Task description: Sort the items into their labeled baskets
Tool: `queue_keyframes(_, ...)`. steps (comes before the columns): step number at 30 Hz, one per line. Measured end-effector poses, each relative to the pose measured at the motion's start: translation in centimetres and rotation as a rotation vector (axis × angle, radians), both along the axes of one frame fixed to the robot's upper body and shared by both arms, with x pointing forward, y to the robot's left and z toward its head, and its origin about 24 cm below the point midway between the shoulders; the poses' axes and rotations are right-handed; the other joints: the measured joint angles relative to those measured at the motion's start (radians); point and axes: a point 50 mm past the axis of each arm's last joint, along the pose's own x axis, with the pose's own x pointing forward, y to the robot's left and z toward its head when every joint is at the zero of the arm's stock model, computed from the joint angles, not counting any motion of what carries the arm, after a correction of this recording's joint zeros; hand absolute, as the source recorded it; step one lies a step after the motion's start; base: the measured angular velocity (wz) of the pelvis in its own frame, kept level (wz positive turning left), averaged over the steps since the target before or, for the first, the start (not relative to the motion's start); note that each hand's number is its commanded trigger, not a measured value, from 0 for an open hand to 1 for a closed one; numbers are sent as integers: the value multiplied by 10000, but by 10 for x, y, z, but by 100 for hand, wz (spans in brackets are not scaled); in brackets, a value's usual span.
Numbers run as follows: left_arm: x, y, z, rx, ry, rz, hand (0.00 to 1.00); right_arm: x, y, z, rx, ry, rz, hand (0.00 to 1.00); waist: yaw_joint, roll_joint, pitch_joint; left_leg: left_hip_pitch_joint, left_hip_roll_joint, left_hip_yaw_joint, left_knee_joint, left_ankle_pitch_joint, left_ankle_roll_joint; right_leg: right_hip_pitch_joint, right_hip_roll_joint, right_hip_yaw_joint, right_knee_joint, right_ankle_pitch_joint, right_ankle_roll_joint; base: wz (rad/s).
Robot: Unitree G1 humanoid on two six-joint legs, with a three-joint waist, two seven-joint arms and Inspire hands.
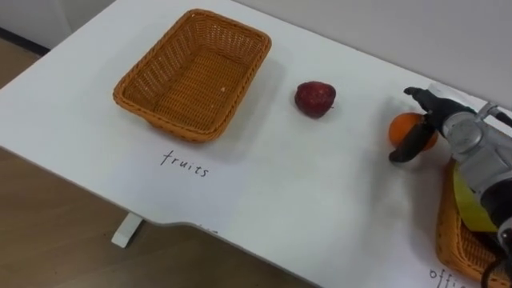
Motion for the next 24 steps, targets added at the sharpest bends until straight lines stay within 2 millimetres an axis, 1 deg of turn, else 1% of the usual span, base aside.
queue_keyframes(5, 1, 0, 0, -66, -31, -25, 0, 0, 0, -1, 47, 141, -5, 0, 3, -82, 6, -2, 1, -3, -1, 0, 0, 4, 2, 14, -1, 0, 0, 0)
queue_keyframes(10, 1, 0, 0, -69, -44, -31, 0, -1, 0, -1, 42, 152, -8, 0, -2, -148, 42, -6, 1, -5, 0, 0, 0, 2, 5, 32, -3, 0, 0, 0)
queue_keyframes(24, 2, -1, 0, -138, -87, -63, 0, -1, -1, -1, 34, 182, -65, 0, -2, -155, 47, -8, 1, -4, 2, -1, 1, -11, 11, 100, -3, 0, 0, 0)
